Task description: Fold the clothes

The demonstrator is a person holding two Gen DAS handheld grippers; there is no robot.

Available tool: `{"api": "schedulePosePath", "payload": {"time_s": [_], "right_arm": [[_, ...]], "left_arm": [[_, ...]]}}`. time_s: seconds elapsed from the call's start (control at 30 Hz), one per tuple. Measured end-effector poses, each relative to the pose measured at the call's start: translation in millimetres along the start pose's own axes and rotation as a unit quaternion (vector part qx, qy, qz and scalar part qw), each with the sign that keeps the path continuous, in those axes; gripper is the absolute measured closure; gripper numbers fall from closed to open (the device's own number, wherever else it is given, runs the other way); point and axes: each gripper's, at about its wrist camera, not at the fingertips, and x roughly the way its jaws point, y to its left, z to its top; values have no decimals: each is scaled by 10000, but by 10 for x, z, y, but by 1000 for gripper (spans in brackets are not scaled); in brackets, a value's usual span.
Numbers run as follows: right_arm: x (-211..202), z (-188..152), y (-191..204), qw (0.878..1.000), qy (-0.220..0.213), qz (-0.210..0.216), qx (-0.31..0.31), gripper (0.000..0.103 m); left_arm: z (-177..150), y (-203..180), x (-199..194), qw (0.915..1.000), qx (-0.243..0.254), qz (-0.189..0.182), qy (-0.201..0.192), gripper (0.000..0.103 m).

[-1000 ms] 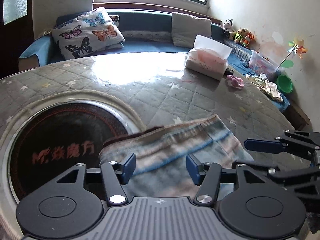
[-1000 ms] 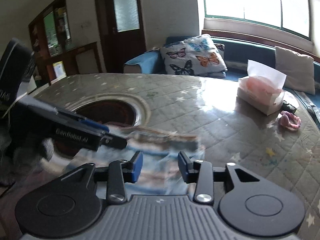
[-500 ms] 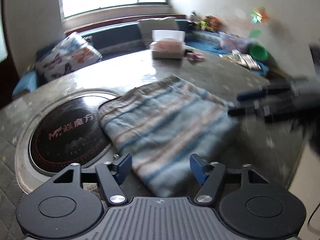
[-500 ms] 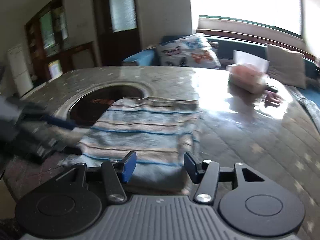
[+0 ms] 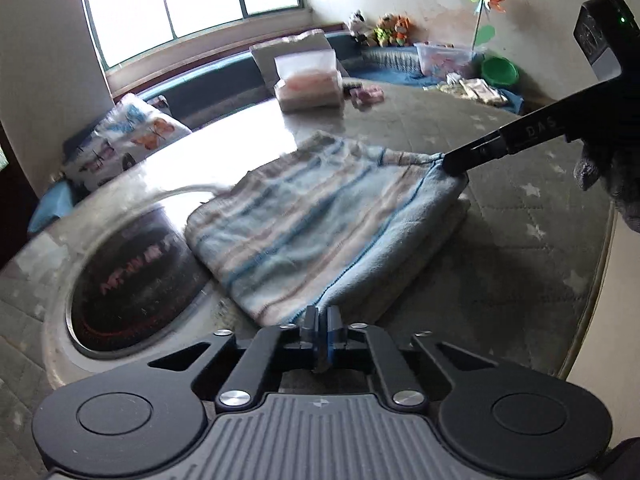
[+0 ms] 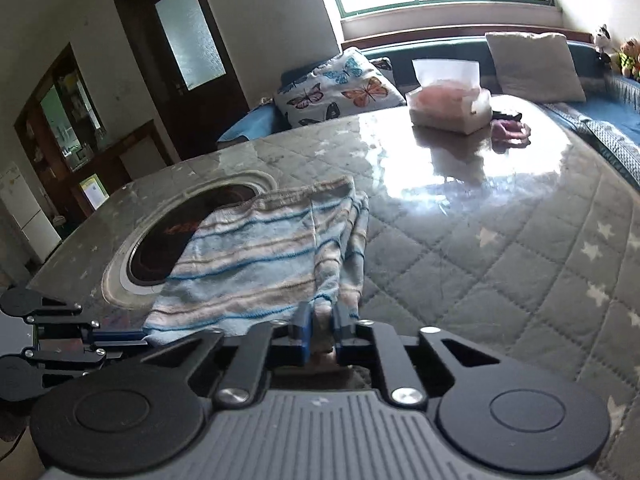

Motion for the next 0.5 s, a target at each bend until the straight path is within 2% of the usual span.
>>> {"api": "schedulePosePath", "payload": {"time_s": [0.07, 0.17, 0.33, 0.5], "right_arm": [[-62, 32, 31, 9999, -83, 79, -5, 96], [-64, -14, 28, 9998, -39, 165, 49, 96], [88, -238, -71, 9988, 282, 211, 326, 93], [0, -270, -122, 9990, 273, 129, 324, 88]], "left_arm": [[25, 29, -95, 9998, -31, 85, -148, 100], [-4, 51, -137, 9998, -51, 156, -150, 100], [-157, 34, -7, 9996, -29, 131, 253, 100], [-193, 107, -34, 9992, -108, 57, 388, 96]]}}
